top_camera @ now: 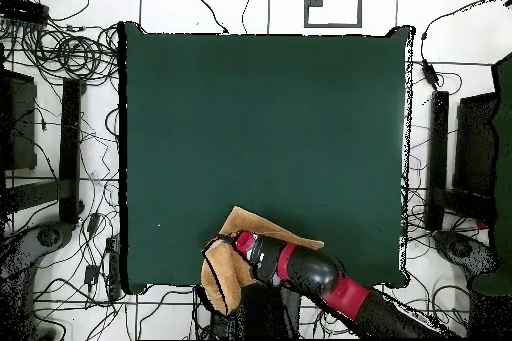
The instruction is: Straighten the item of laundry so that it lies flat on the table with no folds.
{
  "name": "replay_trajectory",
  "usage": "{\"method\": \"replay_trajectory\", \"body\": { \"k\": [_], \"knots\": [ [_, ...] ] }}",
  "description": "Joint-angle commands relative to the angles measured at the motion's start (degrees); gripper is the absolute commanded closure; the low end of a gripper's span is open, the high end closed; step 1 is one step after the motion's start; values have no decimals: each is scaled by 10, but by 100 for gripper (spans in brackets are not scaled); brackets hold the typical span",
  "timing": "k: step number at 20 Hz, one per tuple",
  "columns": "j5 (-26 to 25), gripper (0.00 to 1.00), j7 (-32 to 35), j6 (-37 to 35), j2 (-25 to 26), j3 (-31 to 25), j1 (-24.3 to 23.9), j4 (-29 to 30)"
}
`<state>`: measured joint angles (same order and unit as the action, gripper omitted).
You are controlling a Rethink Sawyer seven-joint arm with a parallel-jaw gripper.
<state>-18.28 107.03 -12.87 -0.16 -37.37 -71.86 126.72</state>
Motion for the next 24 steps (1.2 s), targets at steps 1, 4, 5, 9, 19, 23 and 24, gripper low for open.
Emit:
{"method": "replay_trajectory", "body": {
  "k": [1, 4, 5, 9, 19, 23, 24],
  "knots": [
    [65, 100, 63, -17, 18, -67, 47, -81],
    [72, 100, 62, -27, 8, -66, 55, -85],
    [73, 100, 59, -29, 8, -65, 56, -88],
    [79, 100, 48, -45, 4, -59, 64, -102],
    [106, 100, 39, -87, -8, -44, 84, -127],
    [105, 100, 35, -88, -9, -45, 84, -131],
    [103, 100, 29, -93, -8, -47, 83, -135]
  ]
}}
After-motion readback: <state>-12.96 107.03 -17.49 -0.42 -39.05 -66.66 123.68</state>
